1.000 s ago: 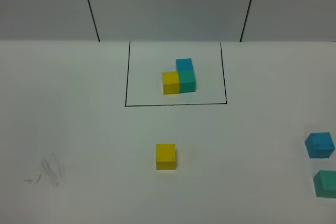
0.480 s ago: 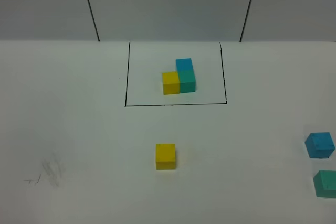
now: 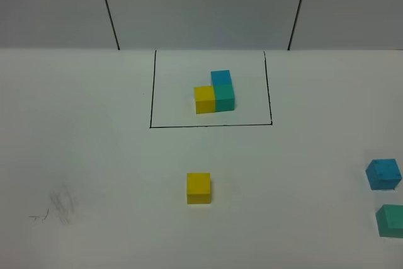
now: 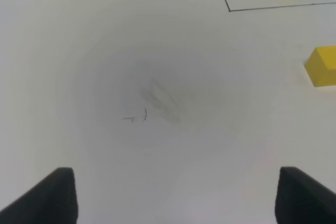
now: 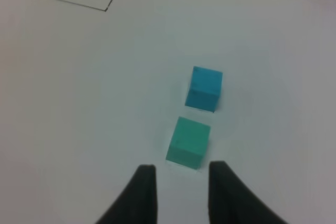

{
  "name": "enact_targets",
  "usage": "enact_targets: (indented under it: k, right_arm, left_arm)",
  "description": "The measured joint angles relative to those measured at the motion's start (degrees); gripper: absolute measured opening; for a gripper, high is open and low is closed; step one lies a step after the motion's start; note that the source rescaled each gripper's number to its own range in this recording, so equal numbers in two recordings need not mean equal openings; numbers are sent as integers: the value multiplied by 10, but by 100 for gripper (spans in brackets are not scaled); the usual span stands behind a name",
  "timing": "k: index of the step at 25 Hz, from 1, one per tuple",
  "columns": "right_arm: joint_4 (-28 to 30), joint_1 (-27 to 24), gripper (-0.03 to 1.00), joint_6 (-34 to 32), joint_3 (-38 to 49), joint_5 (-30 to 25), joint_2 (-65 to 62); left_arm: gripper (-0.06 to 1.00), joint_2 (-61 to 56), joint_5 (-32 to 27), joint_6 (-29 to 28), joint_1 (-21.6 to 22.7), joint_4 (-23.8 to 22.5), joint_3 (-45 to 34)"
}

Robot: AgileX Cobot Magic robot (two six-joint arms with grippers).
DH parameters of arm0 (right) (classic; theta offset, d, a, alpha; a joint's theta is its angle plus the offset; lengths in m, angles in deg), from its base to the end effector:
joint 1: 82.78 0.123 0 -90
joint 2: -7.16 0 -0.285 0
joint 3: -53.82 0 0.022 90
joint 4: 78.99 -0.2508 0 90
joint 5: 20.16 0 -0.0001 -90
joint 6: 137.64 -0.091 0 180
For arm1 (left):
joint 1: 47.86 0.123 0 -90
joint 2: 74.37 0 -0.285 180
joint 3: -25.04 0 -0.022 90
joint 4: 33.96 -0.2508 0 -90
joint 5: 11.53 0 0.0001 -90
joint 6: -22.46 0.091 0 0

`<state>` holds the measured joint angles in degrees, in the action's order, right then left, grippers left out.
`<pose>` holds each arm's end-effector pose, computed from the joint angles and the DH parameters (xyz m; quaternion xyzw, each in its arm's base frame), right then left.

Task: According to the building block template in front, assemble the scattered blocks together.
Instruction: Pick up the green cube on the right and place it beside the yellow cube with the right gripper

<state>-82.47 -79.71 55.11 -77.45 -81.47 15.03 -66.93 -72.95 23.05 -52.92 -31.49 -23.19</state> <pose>-0.0050 0.0046 0.2759 -0.1191 0.8480 -0.0133 0.5162 -0.0072 -0.0028 0.2780 0.0431 0.8518 -0.0419 0.5205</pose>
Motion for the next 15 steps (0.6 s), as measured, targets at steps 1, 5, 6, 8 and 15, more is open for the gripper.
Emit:
enact_targets:
  k: [1,5,6,8,15]
  right_arm:
    - [0,0,0,0,0,0,0]
    - [0,0,0,0,0,0,0]
    - [0,0,0,0,0,0,0]
    - [0,0,0,0,0,0,0]
    - [0,0,0,0,0,0,0]
  left_arm:
    - [77,0,0,0,0,0,0]
    - [77,0,1,-1,0,0,0]
    - [77,0,1,-1,0,1,0]
    - [77,0,2,-1,0,1,0]
    - [77,0,2,-2,0,1,0]
